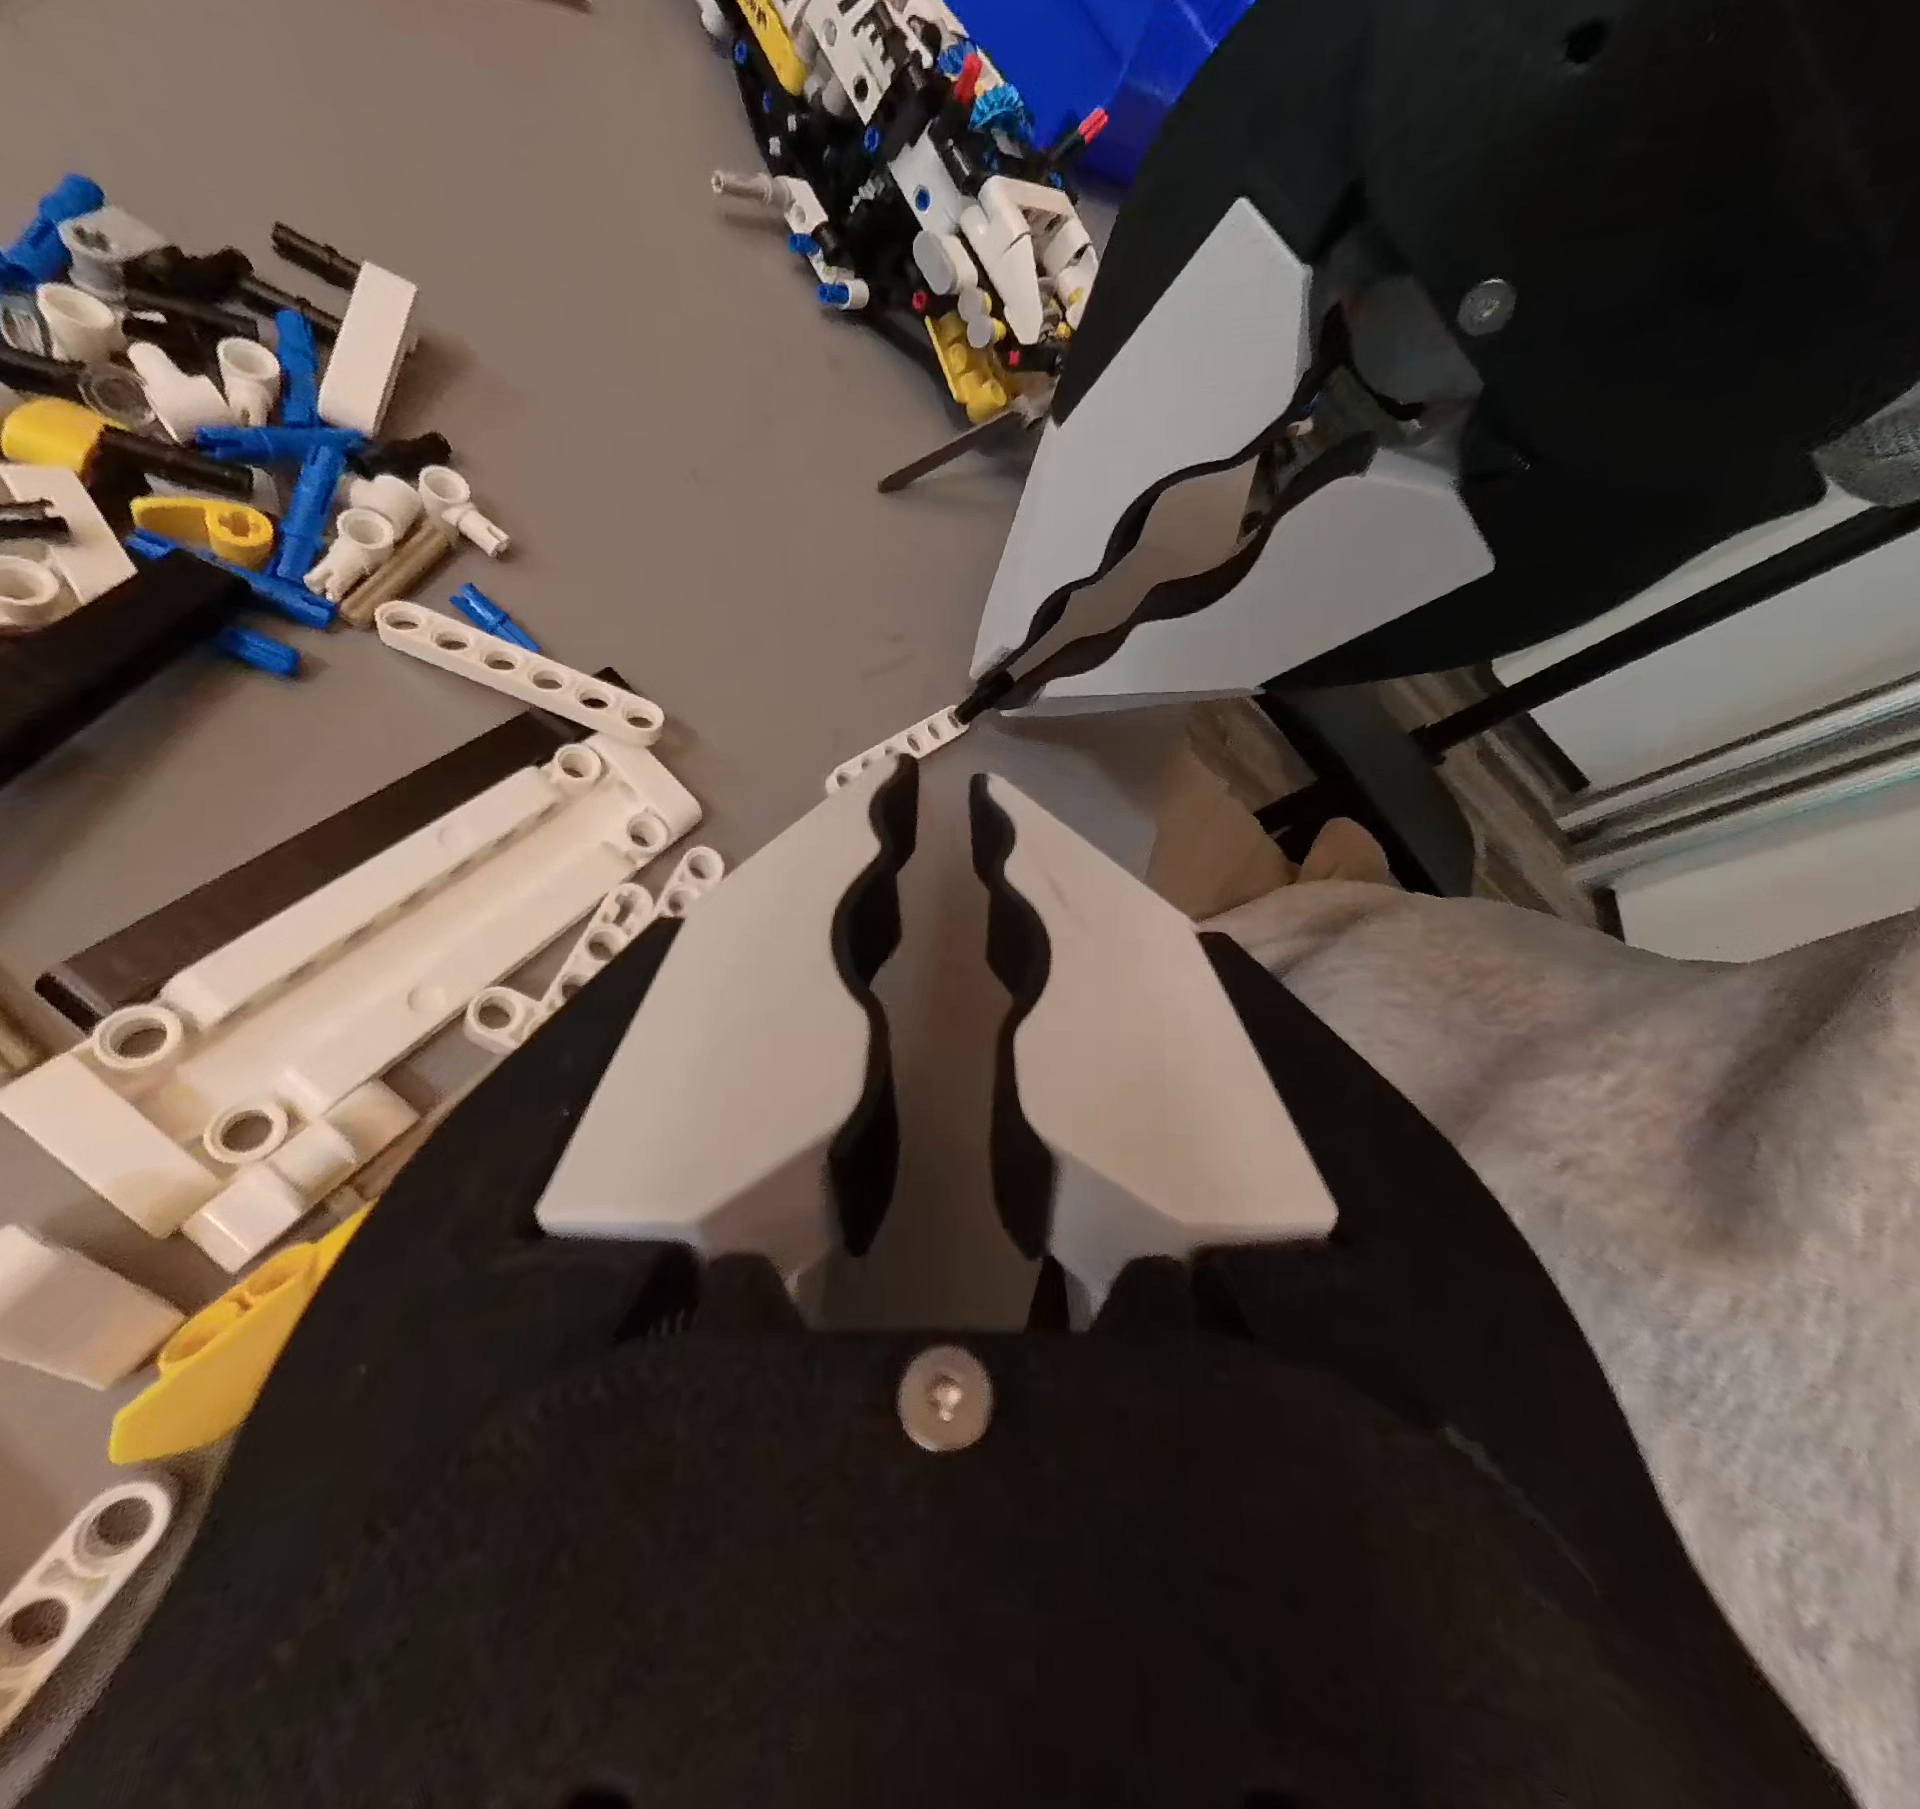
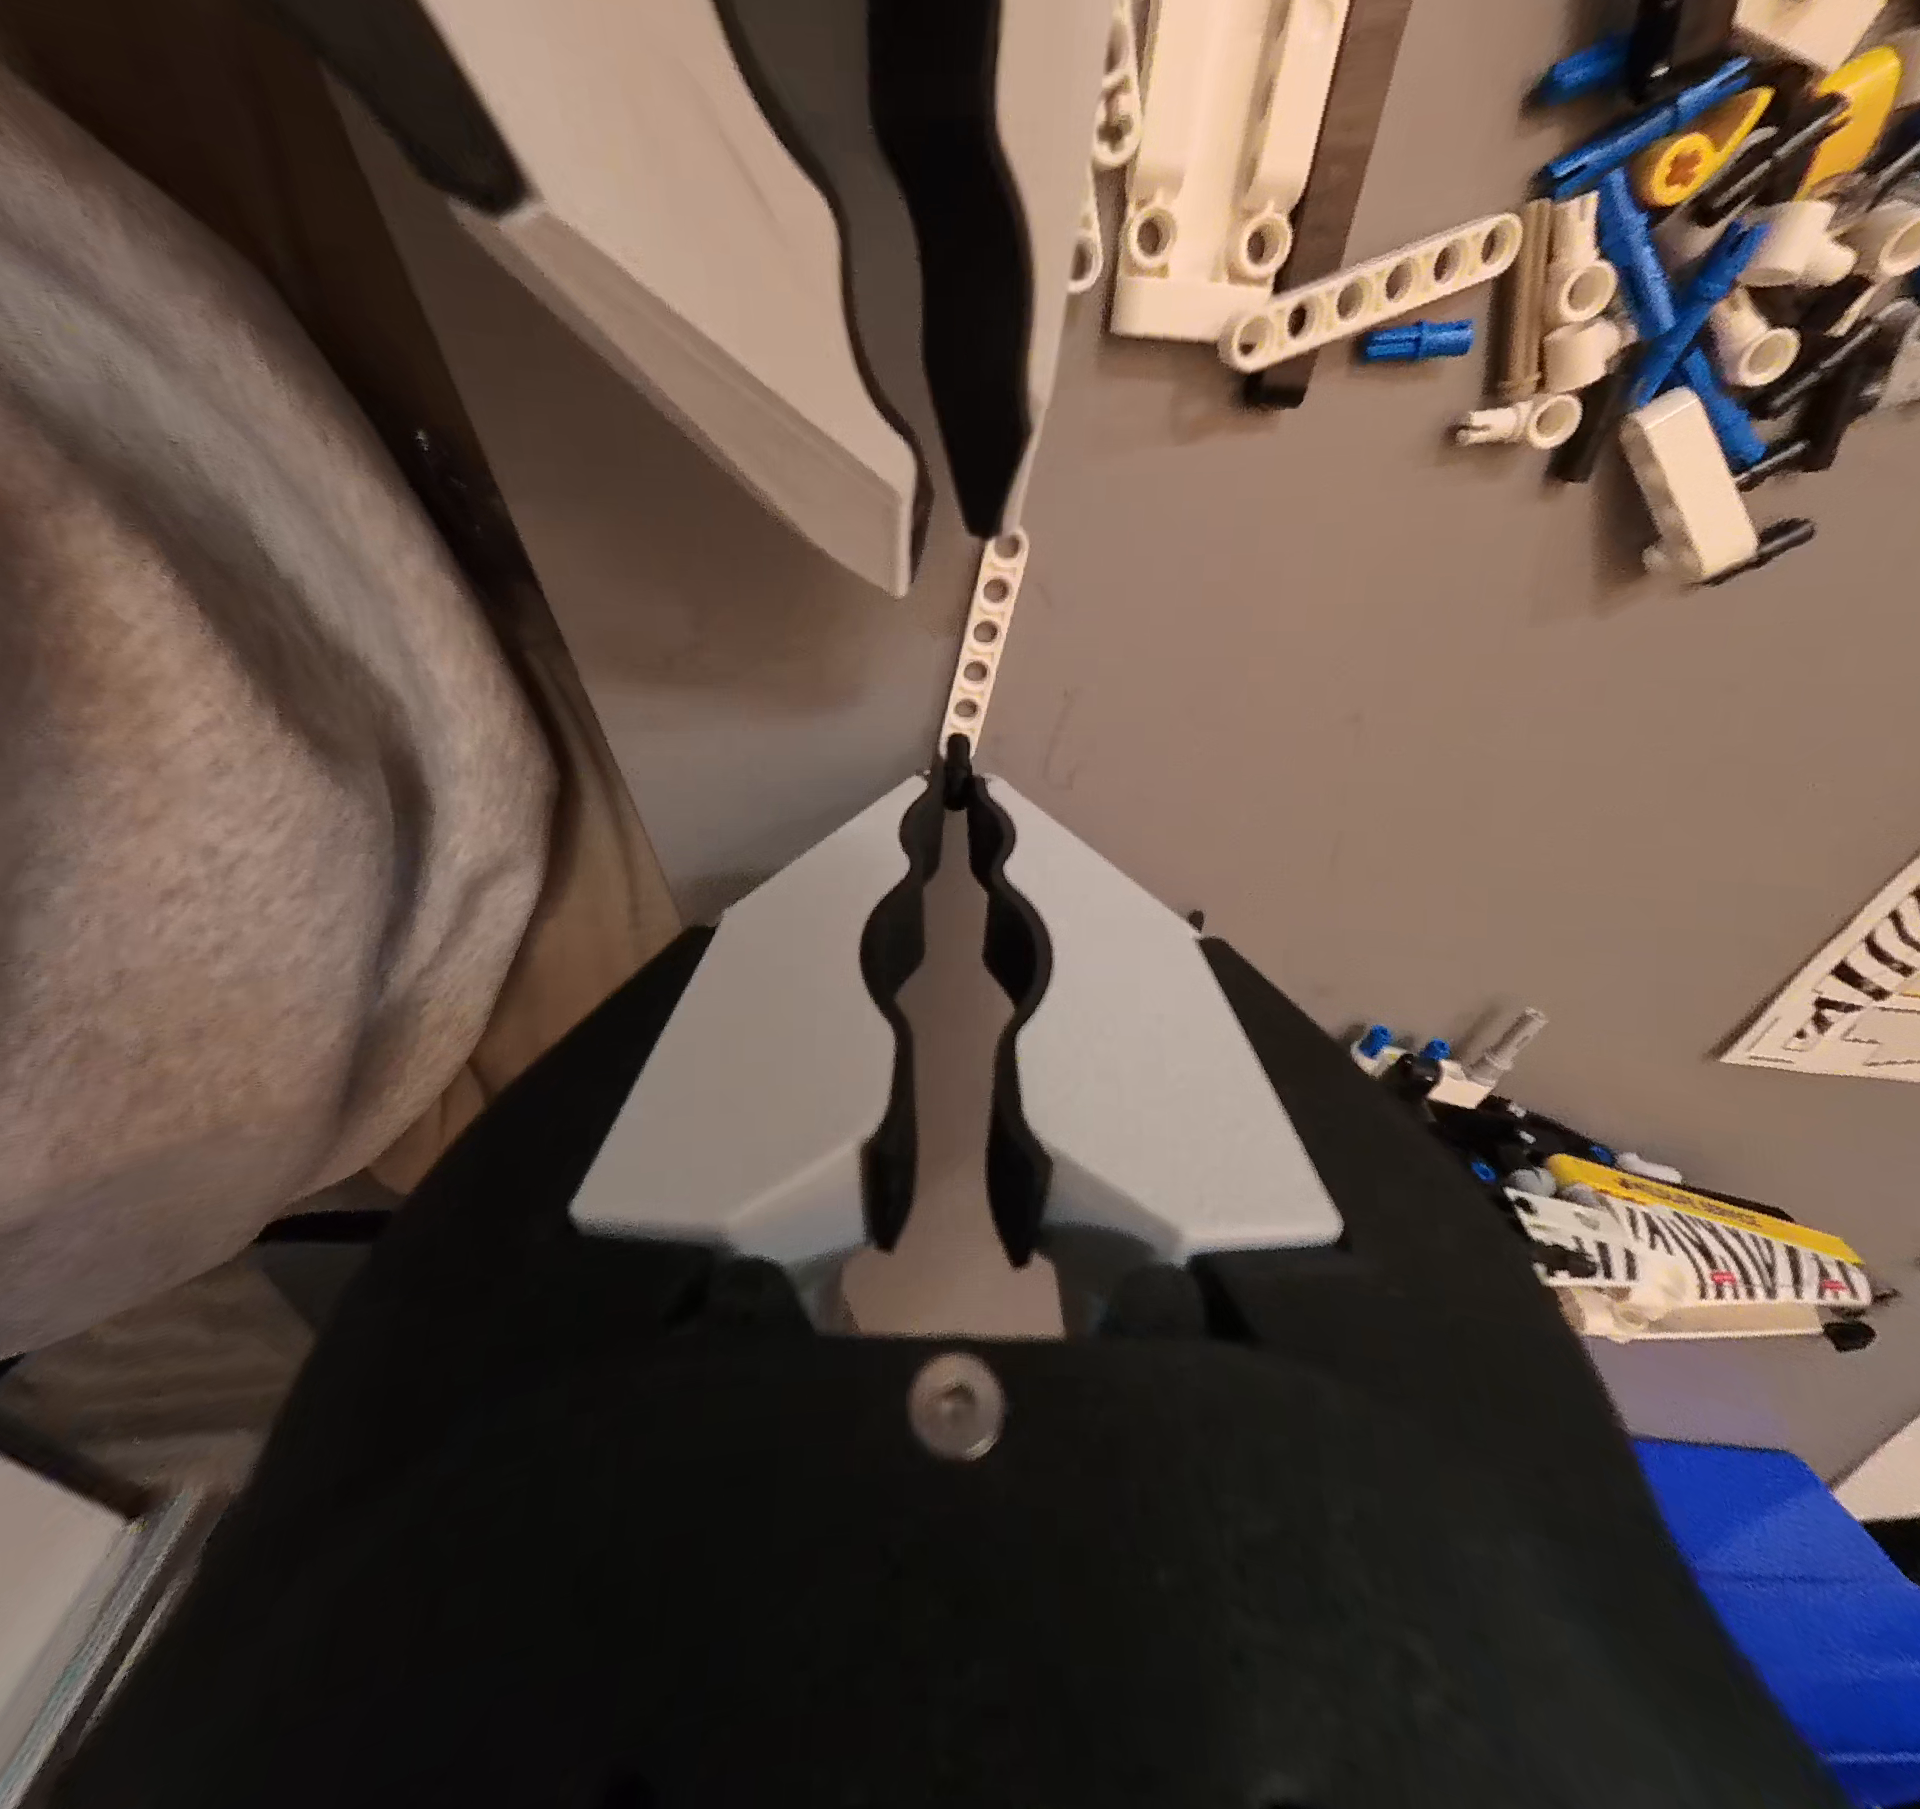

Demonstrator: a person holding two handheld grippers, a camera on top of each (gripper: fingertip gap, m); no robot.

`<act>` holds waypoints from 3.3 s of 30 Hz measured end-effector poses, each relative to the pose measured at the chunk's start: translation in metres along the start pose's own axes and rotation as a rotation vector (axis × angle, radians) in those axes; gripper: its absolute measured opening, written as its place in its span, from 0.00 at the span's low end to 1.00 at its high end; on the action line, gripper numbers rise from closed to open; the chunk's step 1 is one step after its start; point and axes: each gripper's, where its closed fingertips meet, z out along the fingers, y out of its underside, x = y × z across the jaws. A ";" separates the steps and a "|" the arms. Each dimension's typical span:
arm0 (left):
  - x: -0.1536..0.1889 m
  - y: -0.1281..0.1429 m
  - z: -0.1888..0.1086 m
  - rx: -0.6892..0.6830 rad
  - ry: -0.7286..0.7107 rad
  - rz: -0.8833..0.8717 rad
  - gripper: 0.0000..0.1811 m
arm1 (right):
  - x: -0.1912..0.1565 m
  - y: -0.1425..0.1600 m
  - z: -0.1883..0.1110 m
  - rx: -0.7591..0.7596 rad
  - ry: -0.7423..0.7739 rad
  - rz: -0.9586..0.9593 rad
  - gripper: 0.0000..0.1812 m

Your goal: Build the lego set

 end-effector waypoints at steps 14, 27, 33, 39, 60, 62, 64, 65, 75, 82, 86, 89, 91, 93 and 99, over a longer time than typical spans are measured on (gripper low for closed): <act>-0.006 0.006 0.005 -0.043 -0.015 -0.066 0.00 | -0.001 0.006 0.005 -0.096 -0.016 0.029 0.01; -0.009 0.012 0.009 -0.082 -0.033 -0.086 0.00 | 0.001 0.002 0.005 -0.129 -0.110 0.135 0.01; -0.011 0.012 0.008 -0.078 -0.032 -0.104 0.00 | 0.001 -0.001 0.005 -0.168 -0.127 0.129 0.01; -0.012 0.011 0.007 -0.071 -0.024 -0.126 0.00 | 0.001 -0.002 0.006 -0.183 -0.153 0.141 0.01; -0.011 0.010 0.007 -0.062 -0.005 -0.146 0.00 | -0.001 -0.001 0.010 -0.192 -0.147 0.141 0.01; -0.011 0.010 0.007 -0.061 -0.003 -0.147 0.00 | -0.001 0.000 0.010 -0.191 -0.147 0.147 0.01; -0.011 0.009 0.007 -0.061 -0.002 -0.148 0.00 | -0.001 0.000 0.011 -0.190 -0.145 0.150 0.01; -0.011 0.009 0.007 -0.061 -0.002 -0.148 0.00 | -0.001 0.000 0.011 -0.187 -0.145 0.153 0.01; -0.012 0.009 0.006 -0.057 0.004 -0.155 0.00 | -0.001 -0.003 0.015 -0.133 -0.147 0.176 0.01; -0.012 0.007 0.005 -0.042 0.010 -0.168 0.00 | 0.010 -0.010 0.002 0.083 -0.093 0.285 0.01; -0.013 0.007 0.005 -0.044 0.008 -0.169 0.00 | 0.010 -0.006 -0.004 0.162 -0.066 0.337 0.01; -0.013 0.006 0.005 -0.039 0.006 -0.169 0.00 | 0.009 -0.007 -0.008 0.200 -0.043 0.329 0.01; -0.012 0.004 0.004 -0.023 0.021 -0.172 0.00 | 0.008 -0.012 -0.014 0.241 -0.023 0.319 0.01; -0.010 0.000 0.002 0.006 0.043 -0.179 0.01 | 0.006 -0.018 -0.019 0.298 -0.005 0.311 0.01; 0.010 -0.020 -0.010 0.141 0.214 -0.149 0.11 | 0.002 -0.032 -0.037 0.481 0.088 0.302 0.01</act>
